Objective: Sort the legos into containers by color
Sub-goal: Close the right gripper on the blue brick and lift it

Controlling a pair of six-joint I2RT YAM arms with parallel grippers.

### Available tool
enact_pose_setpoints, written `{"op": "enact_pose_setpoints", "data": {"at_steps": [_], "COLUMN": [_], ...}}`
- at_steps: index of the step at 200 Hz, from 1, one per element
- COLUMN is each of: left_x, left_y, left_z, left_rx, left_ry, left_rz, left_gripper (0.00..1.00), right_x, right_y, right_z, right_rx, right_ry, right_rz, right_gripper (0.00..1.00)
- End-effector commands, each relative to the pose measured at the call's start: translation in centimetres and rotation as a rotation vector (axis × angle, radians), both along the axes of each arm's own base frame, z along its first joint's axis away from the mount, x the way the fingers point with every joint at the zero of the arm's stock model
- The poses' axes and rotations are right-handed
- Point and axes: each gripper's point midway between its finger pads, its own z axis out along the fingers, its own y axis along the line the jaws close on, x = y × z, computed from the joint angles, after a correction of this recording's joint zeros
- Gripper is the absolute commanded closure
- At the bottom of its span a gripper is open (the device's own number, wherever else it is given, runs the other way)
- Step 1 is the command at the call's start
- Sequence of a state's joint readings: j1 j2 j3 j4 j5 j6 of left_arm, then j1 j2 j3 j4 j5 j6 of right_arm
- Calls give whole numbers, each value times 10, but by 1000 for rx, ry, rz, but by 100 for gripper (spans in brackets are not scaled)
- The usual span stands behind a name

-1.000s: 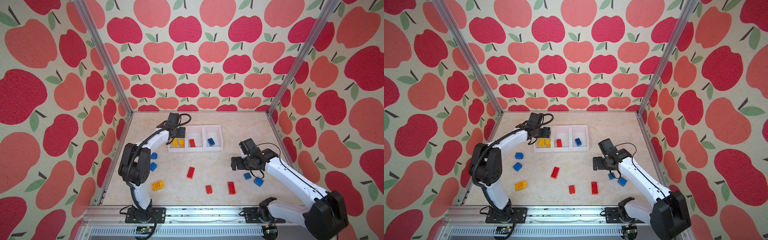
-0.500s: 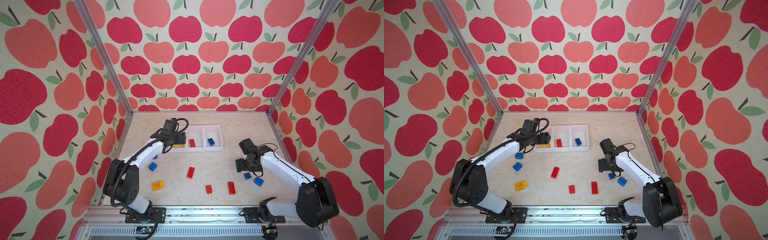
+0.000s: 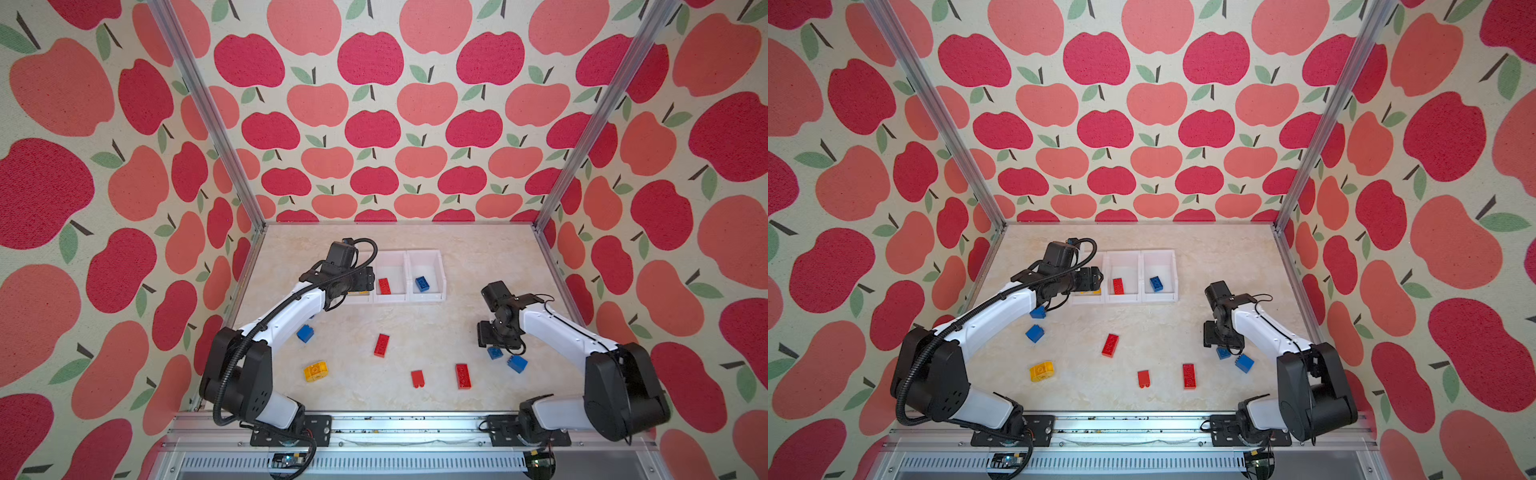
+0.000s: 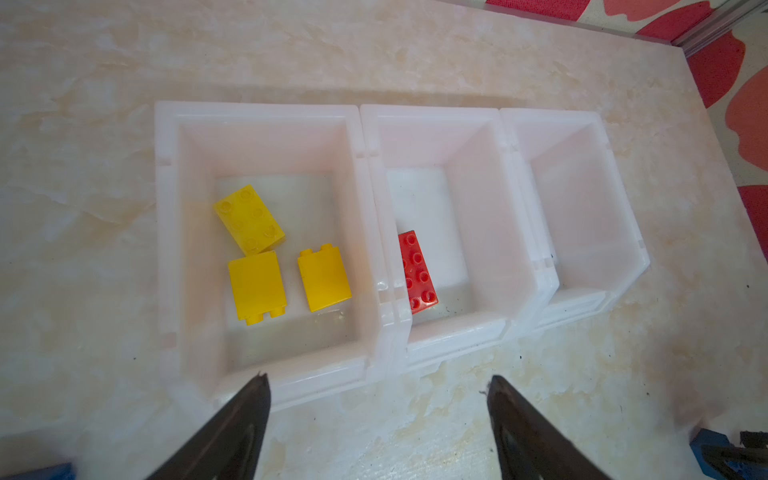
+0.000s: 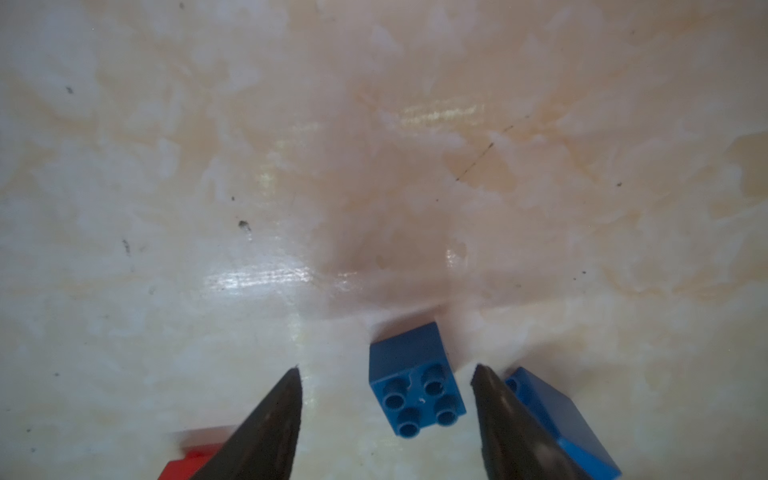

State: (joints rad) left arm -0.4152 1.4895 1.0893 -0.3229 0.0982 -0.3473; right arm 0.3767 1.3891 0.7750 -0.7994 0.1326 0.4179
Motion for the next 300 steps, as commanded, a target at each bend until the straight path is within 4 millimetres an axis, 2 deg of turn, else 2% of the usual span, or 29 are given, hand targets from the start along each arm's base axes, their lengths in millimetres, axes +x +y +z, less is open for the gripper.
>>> {"op": "enact_pose_setpoints", "data": {"at_steps": [1,22,52,131,194,225,251,300], "left_x": [-7,-10,-12,-14,-18,-21,-26,-36], "left_y": [0,3,3,4,8,11,15,26], "left_z": [8,9,9,10,10,10,9,3], "left_rx": [-22,-20,-20,-23,-26,-34,-45,-61], "left_ry": [-11,-12,-13,-13,-15,-12,-9,7], "left_rz": [-2,2,3,3,16,23,34,62], "left_gripper": [15,15,15,13,12,12,12,11], "right_x": [-6,-7,-8,-13,-13,-7,2,31], "right_y": [-4,-4,-2,-1,2,7,17,55], "right_z": [-10,-13,-16,-22,-19,-9,7,46], "right_rx": [-5,-6,7,11,13,29,55,130], "right_ry": [26,22,28,57,53,25,-21,-137], "right_rz": [-50,-63,-73,-76,-69,-63,-47,23], "right_gripper": [35,36,44,56,72,75,75,76]}}
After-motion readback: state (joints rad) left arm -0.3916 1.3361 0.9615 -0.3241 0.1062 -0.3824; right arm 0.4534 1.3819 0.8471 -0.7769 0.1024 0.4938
